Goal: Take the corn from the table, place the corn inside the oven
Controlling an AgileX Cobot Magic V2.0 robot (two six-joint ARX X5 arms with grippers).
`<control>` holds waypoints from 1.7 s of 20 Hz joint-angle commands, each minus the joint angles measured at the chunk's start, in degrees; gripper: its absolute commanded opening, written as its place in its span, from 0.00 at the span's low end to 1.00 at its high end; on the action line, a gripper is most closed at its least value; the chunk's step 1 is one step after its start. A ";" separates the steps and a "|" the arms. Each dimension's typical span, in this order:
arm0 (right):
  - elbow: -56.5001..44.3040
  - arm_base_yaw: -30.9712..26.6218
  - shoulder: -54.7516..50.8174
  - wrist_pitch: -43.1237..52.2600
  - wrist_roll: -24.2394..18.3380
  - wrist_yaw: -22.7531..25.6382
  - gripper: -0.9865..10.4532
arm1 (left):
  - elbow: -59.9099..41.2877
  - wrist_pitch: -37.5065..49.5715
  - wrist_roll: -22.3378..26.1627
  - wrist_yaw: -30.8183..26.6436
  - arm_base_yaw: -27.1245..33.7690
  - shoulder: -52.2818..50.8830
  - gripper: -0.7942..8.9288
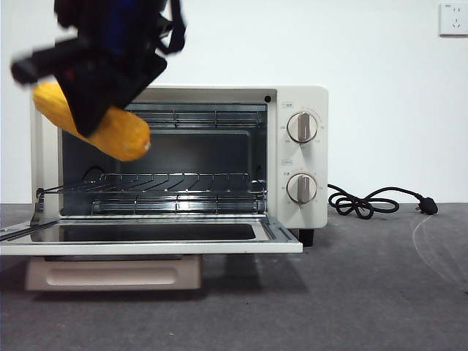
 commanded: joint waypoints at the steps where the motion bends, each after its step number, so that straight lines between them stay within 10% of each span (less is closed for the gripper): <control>1: 0.09 -0.57 2.19 3.54 -3.58 4.96 0.08 | -0.35 -0.50 -0.42 -0.17 -0.15 -0.13 0.08; 16: 0.09 -10.10 5.11 5.14 -7.69 4.85 0.08 | -0.35 -1.42 -0.96 -0.15 -0.15 -0.13 0.08; 22: 0.09 -10.69 5.11 4.00 -7.02 2.58 0.36 | -0.35 -1.44 -0.96 -0.15 -0.15 -0.13 0.08; 34: 0.09 -9.14 5.09 3.65 -4.00 5.95 0.37 | -0.35 -2.12 -0.94 -0.15 -0.15 -0.02 0.08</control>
